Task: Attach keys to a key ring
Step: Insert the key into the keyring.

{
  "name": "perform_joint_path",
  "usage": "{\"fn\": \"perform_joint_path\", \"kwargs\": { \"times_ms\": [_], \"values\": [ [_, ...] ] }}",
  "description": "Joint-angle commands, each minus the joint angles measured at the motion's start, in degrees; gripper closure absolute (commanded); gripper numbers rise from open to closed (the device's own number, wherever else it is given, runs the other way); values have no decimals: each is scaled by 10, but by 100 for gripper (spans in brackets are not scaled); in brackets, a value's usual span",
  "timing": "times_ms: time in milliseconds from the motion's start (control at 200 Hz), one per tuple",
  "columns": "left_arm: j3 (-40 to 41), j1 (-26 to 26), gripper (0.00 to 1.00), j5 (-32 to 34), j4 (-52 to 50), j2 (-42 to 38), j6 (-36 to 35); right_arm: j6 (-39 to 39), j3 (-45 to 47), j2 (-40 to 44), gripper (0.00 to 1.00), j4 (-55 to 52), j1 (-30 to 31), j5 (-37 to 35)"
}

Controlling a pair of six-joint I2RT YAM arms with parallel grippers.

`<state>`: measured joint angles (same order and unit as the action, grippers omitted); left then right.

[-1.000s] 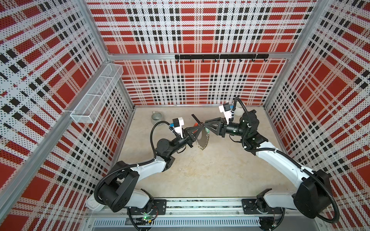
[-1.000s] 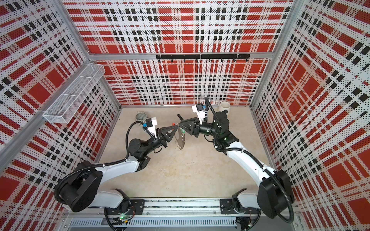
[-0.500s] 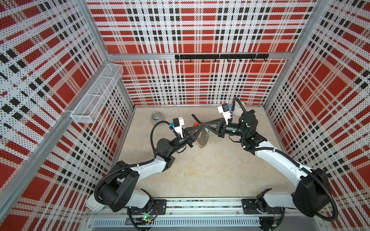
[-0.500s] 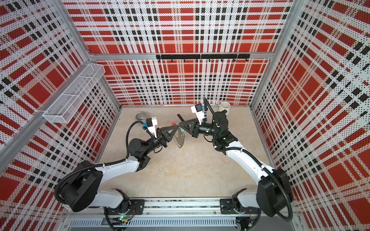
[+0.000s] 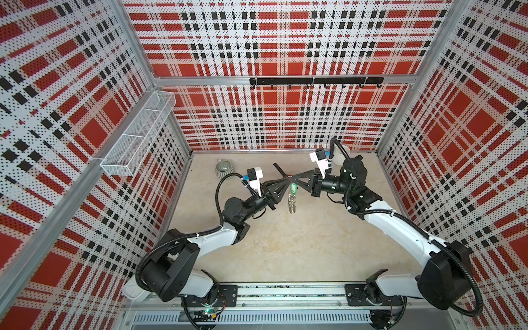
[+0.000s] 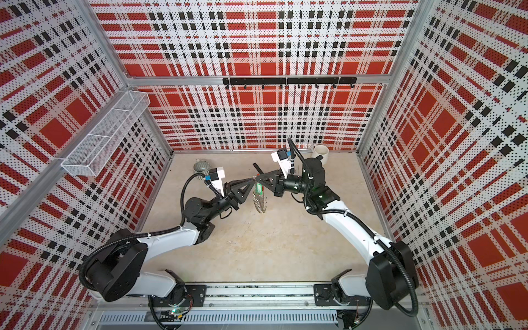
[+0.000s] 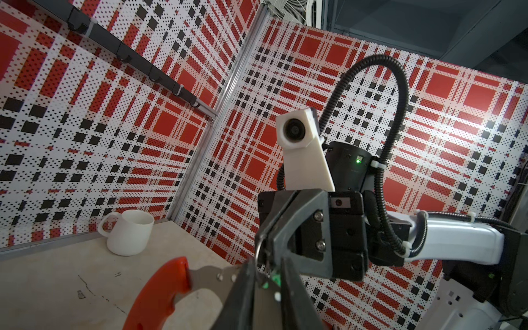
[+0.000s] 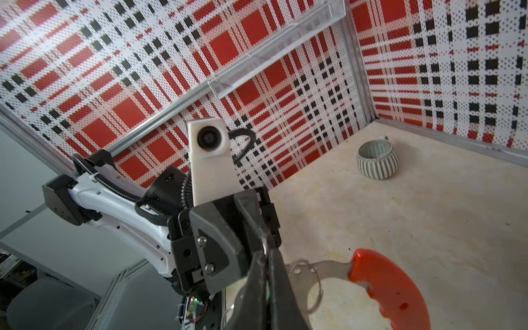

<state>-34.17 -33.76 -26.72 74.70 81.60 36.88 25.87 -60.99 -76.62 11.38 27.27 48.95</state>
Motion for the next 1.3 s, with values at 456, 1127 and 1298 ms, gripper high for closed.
{"fn": "perform_joint_path", "kwargs": {
  "times_ms": [456, 1127, 1298],
  "values": [
    [-83, 60, 73, -66, -478, -115, -491, -393, -98, -8, 100, -259, 72, -311],
    [-175, 74, 72, -133, -606, -81, -521, -352, -69, 24, 100, -218, 78, -226],
    [-181, 74, 72, -133, -605, -81, -523, -348, -78, 17, 100, -225, 79, -212]
  ]
}}
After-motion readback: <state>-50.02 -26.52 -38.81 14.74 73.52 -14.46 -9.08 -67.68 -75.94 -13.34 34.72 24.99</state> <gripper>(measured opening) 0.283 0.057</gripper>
